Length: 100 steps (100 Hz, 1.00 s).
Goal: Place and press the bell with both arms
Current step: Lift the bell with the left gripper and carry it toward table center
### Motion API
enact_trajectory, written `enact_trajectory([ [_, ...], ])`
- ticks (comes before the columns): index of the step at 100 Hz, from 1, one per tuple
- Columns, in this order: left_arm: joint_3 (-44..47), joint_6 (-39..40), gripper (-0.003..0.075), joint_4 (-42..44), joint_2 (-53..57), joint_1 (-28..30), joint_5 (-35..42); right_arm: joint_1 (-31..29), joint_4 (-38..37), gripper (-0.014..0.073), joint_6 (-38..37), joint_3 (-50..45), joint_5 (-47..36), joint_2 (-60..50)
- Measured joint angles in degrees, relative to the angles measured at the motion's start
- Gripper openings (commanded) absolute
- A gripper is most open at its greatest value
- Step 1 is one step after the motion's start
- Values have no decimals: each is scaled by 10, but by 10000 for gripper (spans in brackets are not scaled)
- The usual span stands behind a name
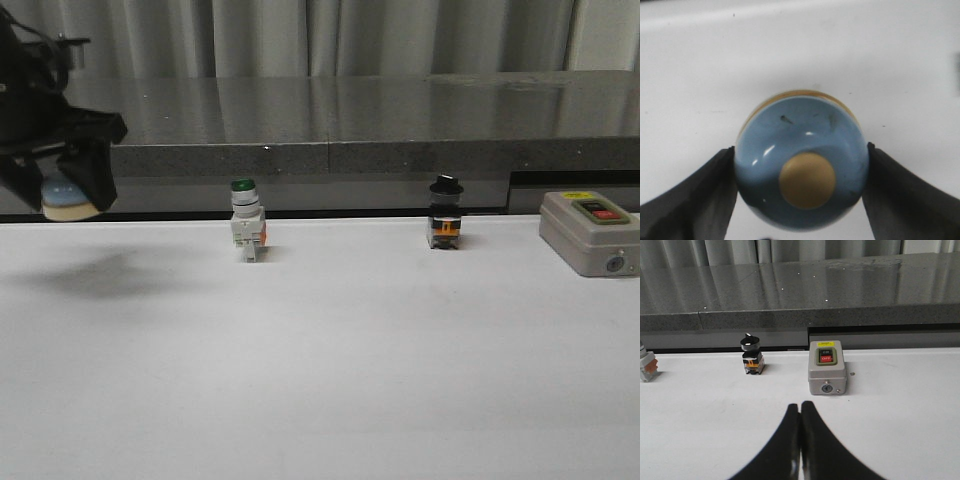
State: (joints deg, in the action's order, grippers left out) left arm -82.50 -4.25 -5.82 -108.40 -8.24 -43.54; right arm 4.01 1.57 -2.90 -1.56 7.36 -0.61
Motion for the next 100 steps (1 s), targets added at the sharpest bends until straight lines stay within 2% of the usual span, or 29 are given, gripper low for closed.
enact_trajectory([
  [18,0,-12,249,0,48,-48,-8,0,0,-60,0,0,0,0],
  [42,0,-16,249,0,47,-146,-3,0,0,-60,0,0,0,0],
  [70,0,-17,249,0,-1,-252,47,0,0,-60,0,0,0,0],
  [100,-3,-17,249,-2,-73,-303,83,0,0,-60,0,0,0,0],
])
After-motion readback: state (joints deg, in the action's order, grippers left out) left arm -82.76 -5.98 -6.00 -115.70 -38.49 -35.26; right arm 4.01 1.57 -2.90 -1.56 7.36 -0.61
